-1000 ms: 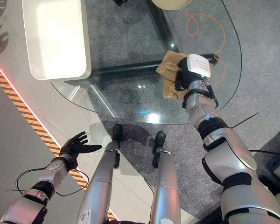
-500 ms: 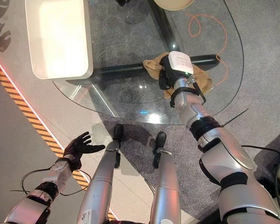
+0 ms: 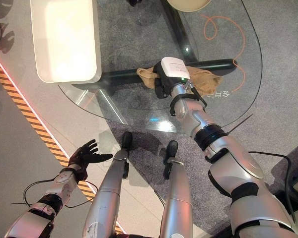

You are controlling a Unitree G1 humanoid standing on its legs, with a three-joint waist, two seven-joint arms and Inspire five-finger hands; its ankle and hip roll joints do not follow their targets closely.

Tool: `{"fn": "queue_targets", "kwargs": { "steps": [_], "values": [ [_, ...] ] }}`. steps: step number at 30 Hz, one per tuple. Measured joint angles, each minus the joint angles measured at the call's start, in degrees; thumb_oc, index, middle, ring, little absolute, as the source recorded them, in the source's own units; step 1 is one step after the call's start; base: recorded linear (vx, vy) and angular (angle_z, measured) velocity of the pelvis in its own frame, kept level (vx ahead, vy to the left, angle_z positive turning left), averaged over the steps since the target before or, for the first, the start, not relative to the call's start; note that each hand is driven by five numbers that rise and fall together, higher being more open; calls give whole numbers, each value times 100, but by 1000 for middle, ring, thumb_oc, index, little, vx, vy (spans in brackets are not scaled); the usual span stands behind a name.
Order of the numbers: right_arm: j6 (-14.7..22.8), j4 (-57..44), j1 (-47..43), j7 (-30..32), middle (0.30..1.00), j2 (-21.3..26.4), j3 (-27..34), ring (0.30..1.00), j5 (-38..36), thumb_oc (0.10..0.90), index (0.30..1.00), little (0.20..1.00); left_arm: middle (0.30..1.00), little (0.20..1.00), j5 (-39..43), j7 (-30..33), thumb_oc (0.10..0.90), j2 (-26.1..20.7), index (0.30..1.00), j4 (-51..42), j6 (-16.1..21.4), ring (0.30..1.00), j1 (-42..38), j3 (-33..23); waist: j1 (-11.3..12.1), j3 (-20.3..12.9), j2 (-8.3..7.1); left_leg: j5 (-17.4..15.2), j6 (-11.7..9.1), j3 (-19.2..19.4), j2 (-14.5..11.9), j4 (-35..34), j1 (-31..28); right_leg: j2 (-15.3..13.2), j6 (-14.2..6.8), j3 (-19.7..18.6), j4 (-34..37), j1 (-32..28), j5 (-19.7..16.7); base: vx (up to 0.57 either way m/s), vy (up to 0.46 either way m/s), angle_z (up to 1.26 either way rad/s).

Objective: Wipe the table with a cloth and put it in the basket.

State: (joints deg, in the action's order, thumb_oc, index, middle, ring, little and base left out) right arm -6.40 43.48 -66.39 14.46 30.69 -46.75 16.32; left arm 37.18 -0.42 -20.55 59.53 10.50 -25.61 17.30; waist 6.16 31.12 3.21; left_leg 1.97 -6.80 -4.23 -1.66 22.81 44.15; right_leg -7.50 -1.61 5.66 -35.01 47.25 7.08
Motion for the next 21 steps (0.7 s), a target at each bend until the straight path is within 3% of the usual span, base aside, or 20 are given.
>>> {"fn": "queue_targets", "kwargs": {
  "steps": [21],
  "values": [
    [100,-925,39,-600,300,-80,-116,300,225,100,300,200,900,900,-22,123,800,199,900,-226,8,900,150,-10,3,-6,21,85,-17,41,-8,-177,-105,-13,7,-11,-11,3,3,0,0,0]
  ]
}}
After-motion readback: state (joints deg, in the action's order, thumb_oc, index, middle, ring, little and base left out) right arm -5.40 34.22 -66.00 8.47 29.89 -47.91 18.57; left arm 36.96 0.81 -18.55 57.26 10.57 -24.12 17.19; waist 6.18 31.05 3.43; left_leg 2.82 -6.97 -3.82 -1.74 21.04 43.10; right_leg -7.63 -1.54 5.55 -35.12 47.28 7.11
